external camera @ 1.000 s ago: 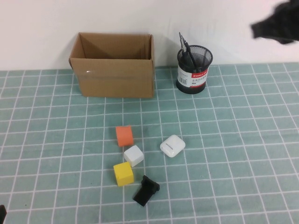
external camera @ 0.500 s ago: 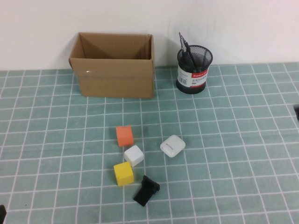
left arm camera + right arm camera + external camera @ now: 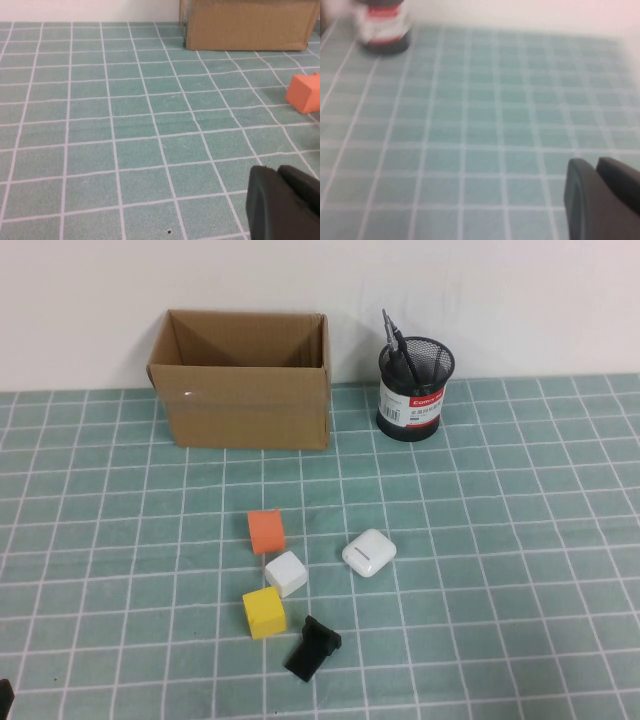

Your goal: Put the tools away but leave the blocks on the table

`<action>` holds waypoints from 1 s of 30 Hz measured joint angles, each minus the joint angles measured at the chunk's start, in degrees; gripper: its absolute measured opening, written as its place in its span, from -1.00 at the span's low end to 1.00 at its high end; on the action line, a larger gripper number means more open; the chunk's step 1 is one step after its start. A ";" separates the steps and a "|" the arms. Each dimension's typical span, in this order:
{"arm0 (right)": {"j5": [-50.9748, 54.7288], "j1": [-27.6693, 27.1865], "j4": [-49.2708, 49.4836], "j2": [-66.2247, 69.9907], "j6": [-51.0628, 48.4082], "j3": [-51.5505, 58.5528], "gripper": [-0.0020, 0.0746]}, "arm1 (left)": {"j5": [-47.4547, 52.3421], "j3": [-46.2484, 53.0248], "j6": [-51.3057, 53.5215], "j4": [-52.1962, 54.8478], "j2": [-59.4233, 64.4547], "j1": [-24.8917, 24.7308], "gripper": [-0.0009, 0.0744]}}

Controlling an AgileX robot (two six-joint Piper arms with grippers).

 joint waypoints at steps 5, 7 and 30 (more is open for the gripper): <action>-5.19 -5.22 0.28 -12.20 0.00 8.81 -0.97 | 0.09 0.00 0.00 0.00 0.00 0.00 -0.99; -6.10 -6.40 0.43 -15.31 0.74 11.12 -0.97 | 0.09 0.00 0.00 0.00 0.00 0.00 -0.99; 0.66 -7.80 0.51 -16.85 4.53 13.72 -0.97 | 0.09 0.00 0.00 0.00 0.00 0.00 -0.99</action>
